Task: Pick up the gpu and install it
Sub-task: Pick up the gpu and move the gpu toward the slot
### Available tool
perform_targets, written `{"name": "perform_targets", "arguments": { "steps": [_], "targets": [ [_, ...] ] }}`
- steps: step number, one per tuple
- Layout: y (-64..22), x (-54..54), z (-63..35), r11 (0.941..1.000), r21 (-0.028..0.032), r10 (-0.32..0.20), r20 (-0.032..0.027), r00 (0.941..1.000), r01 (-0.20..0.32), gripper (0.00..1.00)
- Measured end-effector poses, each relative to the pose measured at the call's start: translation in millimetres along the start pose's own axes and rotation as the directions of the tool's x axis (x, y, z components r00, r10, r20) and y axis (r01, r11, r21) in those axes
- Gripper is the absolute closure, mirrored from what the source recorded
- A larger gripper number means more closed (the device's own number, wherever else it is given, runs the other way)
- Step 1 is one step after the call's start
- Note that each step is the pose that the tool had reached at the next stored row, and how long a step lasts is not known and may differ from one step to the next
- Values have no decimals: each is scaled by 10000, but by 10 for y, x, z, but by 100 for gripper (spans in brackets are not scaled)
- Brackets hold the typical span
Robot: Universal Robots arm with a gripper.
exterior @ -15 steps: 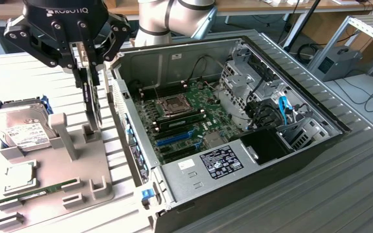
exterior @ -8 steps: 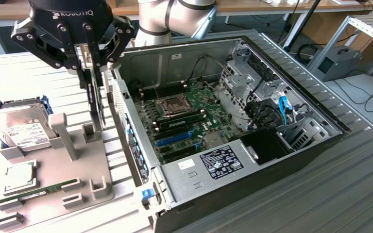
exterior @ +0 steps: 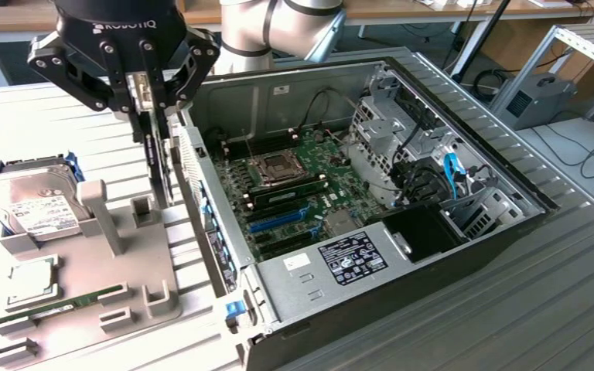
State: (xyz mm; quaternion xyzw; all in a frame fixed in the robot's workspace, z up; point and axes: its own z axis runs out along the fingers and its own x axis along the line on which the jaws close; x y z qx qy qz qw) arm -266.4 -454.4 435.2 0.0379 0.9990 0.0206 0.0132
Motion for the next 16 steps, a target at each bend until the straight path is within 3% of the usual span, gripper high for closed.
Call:
{"name": "perform_targets", "arguments": {
  "steps": [16],
  "targets": [
    [6, -103, 59, 10000, 1, 0, -1, 10000, 0, 74]
  ]
}}
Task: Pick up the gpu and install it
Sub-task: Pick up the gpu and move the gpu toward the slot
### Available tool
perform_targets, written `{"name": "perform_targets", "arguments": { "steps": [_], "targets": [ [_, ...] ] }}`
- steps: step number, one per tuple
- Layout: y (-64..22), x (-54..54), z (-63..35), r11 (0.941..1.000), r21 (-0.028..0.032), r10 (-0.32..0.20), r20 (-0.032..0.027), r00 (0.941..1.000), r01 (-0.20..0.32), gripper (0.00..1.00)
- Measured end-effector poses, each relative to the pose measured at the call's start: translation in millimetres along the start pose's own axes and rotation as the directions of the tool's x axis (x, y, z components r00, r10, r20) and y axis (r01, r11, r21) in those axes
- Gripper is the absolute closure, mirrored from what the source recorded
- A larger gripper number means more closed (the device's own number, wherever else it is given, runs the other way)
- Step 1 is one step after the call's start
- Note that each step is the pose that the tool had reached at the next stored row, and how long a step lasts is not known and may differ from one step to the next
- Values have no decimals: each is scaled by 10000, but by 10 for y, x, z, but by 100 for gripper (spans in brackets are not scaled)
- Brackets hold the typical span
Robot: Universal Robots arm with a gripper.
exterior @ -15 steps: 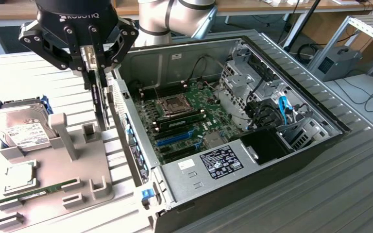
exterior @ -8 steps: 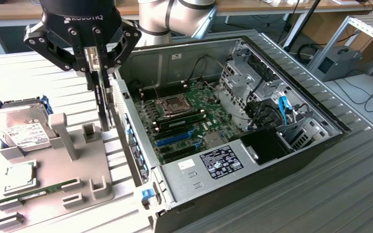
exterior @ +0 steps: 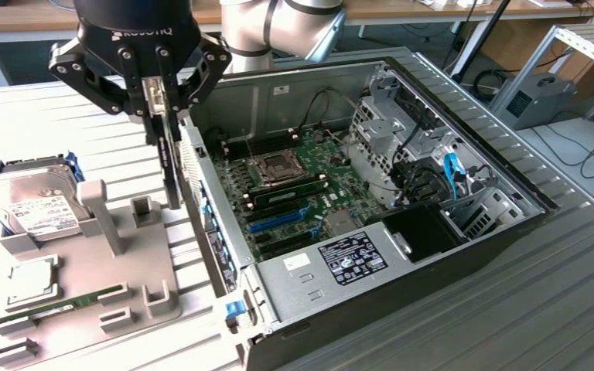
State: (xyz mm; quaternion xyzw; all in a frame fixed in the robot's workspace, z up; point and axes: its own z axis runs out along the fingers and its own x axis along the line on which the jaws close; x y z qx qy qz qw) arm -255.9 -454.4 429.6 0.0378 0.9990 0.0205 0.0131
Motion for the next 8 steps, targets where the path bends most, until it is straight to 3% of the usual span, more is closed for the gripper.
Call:
{"name": "perform_targets", "arguments": {
  "steps": [8],
  "targets": [
    [6, -102, 39, 10000, 1, 0, 1, 10000, 0, 74]
  ]
}}
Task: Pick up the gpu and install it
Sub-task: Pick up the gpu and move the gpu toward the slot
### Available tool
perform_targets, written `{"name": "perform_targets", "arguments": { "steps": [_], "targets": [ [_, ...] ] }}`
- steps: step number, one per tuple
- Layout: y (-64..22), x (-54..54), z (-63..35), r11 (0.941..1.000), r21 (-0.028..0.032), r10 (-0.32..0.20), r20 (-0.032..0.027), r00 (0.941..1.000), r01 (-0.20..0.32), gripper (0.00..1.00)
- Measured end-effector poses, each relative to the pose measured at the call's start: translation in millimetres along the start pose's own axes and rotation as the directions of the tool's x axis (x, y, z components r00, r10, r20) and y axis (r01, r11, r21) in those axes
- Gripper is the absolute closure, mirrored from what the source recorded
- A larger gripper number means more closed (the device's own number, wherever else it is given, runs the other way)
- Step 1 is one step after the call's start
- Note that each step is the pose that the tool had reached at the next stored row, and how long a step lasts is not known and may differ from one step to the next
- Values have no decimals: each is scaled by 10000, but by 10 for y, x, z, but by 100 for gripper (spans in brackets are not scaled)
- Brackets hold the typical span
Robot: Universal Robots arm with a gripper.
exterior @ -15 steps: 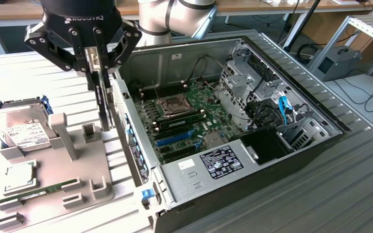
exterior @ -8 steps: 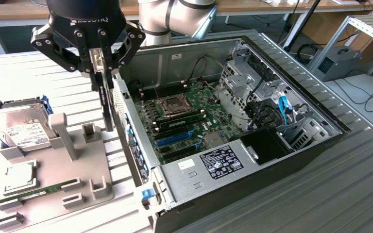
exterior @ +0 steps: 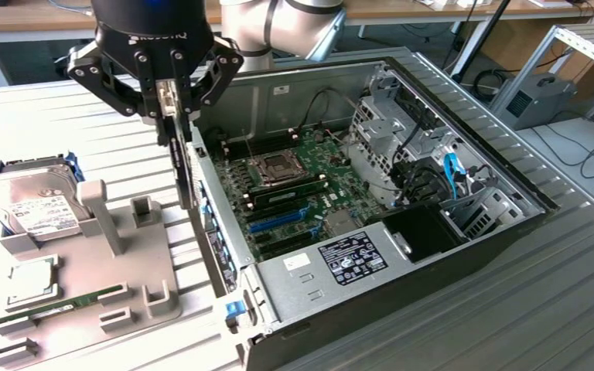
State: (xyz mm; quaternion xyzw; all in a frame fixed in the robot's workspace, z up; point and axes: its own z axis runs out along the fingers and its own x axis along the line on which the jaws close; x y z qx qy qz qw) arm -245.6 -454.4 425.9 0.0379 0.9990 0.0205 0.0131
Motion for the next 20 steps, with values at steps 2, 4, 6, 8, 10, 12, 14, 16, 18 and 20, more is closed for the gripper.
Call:
{"name": "perform_targets", "arguments": {
  "steps": [2, 4, 6, 8, 10, 12, 14, 16, 18, 20],
  "targets": [
    [2, -28, 4, 10000, 0, 0, 0, 10000, 0, 74],
    [4, -56, 6, 10000, 0, 0, 0, 10000, 0, 74],
    [6, -80, 7, 10000, 1, 0, -1, 10000, 0, 74],
    [8, -103, 8, 10000, 1, -1, 0, 10000, 1, 74],
    [9, -120, 9, 10000, 0, 0, 0, 10000, 0, 74],
    [10, -136, 9, 10000, 1, 0, -1, 10000, 0, 74],
    [11, -151, 9, 10000, 1, 0, 0, 10000, 0, 74],
    [13, -172, 10, 10000, 1, 0, 0, 10000, 0, 74],
    [14, -188, 11, 10000, 2, 0, 0, 10000, 0, 74],
    [15, -204, 12, 10000, 3, 0, -1, 10000, 0, 74]
  ]
}}
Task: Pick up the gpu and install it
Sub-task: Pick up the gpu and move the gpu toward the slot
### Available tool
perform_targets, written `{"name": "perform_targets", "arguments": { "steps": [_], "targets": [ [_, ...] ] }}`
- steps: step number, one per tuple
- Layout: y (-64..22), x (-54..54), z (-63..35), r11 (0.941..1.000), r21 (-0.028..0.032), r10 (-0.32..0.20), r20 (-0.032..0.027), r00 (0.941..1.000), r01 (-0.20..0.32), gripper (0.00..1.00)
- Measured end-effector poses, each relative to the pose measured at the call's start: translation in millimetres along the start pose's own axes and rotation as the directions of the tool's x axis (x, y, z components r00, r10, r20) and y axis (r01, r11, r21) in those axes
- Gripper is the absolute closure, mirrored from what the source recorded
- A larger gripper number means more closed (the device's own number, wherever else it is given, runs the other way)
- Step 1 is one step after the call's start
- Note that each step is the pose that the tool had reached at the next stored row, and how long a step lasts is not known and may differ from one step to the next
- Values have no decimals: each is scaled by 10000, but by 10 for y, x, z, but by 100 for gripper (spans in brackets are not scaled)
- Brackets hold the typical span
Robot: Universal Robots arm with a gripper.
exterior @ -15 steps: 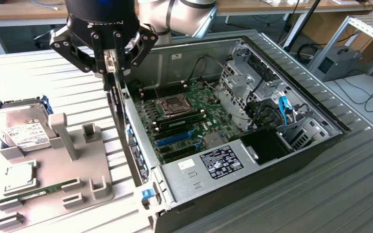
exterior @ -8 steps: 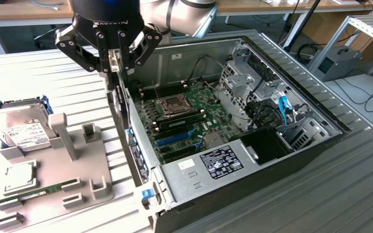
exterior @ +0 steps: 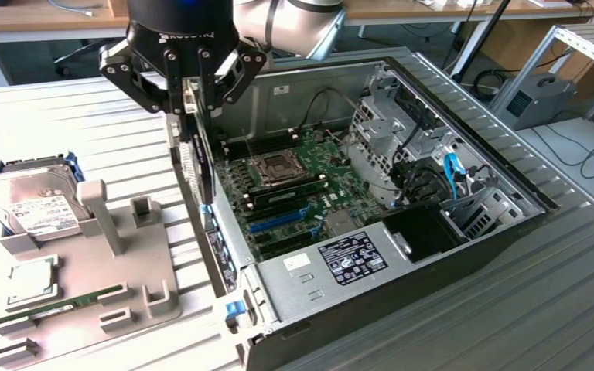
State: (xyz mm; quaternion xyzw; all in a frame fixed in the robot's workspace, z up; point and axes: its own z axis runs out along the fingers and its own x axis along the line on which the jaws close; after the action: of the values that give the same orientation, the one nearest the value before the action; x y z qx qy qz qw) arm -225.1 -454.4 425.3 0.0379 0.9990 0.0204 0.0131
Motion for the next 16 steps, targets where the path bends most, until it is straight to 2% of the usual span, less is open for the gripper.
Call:
{"name": "perform_targets", "arguments": {
  "steps": [16],
  "targets": [
    [9, -128, 17, 10000, 3, -1, 2, 10000, 1, 74]
  ]
}}
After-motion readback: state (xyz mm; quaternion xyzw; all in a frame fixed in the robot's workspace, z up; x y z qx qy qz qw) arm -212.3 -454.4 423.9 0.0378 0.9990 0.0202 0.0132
